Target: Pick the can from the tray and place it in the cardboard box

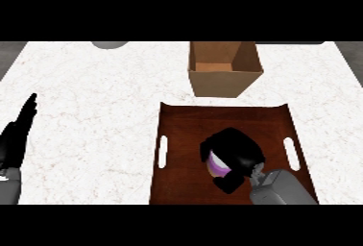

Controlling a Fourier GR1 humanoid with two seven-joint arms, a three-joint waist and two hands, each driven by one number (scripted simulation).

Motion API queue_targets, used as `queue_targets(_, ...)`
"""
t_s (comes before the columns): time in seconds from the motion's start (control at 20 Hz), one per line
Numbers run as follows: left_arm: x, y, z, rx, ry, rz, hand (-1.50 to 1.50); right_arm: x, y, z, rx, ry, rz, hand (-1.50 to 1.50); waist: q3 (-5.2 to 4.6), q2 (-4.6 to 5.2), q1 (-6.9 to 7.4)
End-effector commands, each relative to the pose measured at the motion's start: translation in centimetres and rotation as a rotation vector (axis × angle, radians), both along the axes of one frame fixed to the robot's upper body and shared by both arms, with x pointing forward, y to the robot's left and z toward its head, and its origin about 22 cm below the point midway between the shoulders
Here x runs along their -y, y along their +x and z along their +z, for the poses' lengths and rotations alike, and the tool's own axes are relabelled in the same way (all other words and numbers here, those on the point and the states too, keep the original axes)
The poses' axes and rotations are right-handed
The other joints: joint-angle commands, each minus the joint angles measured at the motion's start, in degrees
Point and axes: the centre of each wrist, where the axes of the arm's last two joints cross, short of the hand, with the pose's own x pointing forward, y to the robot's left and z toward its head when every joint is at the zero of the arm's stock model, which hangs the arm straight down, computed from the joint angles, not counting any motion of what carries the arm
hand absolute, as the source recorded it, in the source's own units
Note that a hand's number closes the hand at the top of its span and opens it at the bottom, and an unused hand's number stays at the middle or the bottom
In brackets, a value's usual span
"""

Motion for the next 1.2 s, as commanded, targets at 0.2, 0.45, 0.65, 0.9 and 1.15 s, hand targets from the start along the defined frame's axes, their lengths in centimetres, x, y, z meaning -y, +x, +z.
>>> queue_targets(0.2, 1.7, -0.5, -0.7, 0.013, -0.013, -0.007, 0.0, 4.5, 5.8, 1.7, 0.177, 0.021, -0.005, 1.5, 0.22, 0.52, 0.58)
queue_targets(0.45, 2.2, 0.9, 0.1, 0.044, -0.026, -0.059, 0.0, 15.3, 9.9, 7.3, 0.241, 0.006, 0.065, 1.5, 0.58, 3.05, 4.12)
queue_targets(0.65, 2.3, 1.3, 0.7, 0.04, -0.013, -0.086, 0.0, 21.4, 11.0, 10.6, 0.393, 0.047, 0.058, 1.5, 0.71, 3.12, 4.4)
queue_targets(0.9, 2.8, 2.2, 1.2, 0.053, -0.004, -0.092, 0.0, 25.2, 12.7, 14.4, 0.527, 0.188, 0.06, 1.5, 0.57, 3.14, 5.65)
queue_targets(1.15, 4.3, 2.4, 0.3, 0.051, -0.018, -0.099, 0.0, 26.9, 13.6, 16.3, 0.633, 0.367, 0.191, 1.5, 0.51, 2.87, 5.55)
